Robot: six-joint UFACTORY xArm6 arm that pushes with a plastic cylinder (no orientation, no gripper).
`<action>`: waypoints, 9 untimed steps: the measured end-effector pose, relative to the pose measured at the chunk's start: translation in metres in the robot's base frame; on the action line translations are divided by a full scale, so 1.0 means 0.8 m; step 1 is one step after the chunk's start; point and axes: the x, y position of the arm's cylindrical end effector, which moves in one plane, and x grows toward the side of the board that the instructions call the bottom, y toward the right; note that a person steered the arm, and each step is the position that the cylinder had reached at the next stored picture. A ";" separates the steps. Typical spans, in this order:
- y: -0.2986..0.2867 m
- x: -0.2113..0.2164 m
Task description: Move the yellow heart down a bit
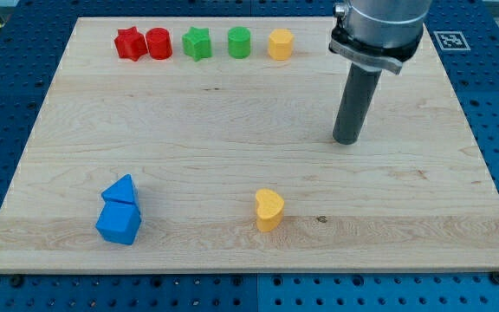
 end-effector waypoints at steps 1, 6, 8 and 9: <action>0.001 0.024; -0.003 0.103; 0.003 0.109; 0.004 0.095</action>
